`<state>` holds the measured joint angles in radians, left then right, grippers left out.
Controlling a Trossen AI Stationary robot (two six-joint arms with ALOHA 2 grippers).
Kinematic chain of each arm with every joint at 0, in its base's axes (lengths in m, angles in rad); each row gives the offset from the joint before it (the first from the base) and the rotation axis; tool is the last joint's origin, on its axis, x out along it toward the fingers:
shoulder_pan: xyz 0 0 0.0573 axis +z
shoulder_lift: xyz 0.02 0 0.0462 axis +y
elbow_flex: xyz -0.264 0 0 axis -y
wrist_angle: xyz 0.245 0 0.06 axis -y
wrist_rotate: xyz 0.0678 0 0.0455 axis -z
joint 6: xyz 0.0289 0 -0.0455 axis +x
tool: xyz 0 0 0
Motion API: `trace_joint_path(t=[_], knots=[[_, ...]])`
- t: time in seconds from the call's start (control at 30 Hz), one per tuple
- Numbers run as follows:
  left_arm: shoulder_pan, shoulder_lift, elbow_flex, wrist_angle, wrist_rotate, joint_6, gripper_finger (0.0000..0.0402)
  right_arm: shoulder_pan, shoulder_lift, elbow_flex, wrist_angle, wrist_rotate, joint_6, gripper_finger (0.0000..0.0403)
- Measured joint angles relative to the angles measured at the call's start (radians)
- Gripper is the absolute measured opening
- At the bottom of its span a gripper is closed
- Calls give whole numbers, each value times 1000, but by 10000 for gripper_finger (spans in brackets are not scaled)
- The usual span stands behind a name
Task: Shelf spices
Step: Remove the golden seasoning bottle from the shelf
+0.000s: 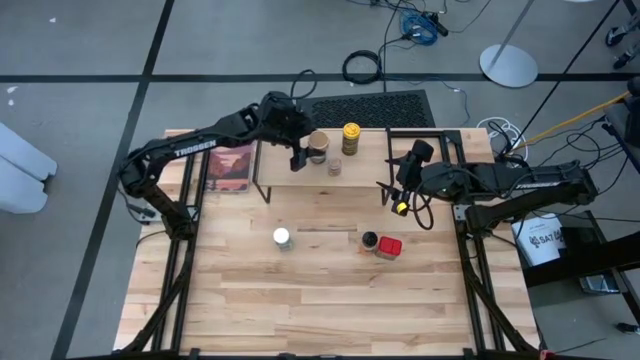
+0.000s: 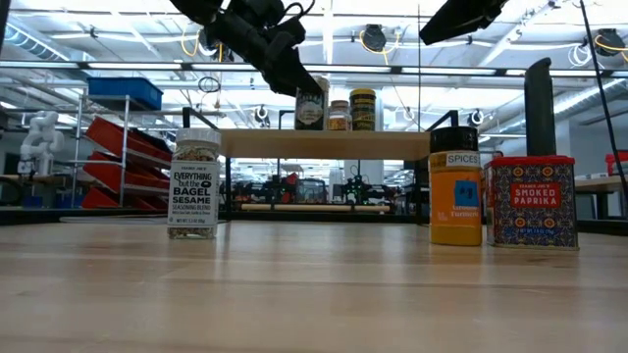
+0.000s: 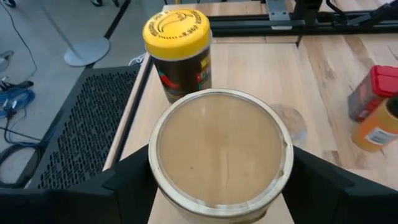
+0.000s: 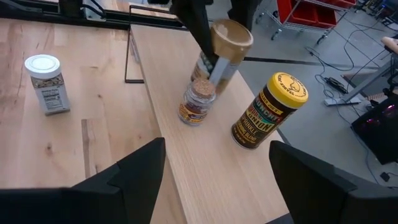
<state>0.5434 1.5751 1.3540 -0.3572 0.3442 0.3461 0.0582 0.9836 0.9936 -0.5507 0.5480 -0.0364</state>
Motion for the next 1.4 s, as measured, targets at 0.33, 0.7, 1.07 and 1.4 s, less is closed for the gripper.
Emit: trace_joint_path(t=[0.33,0.7,1.07,1.4], knots=[[-24,-203,0,-119,-2,-102,287,0,0,0,1,0,-2,274],[-190,-417,0,-371,-27,-298,288,0,0,0,1,-4,-2,274],[-462,-513,-16,-629,-291,-516,288,0,0,0,2,-4,5,274],[-697,-570,-202,-605,-476,-752,288,0,0,0,2,-4,6,274]])
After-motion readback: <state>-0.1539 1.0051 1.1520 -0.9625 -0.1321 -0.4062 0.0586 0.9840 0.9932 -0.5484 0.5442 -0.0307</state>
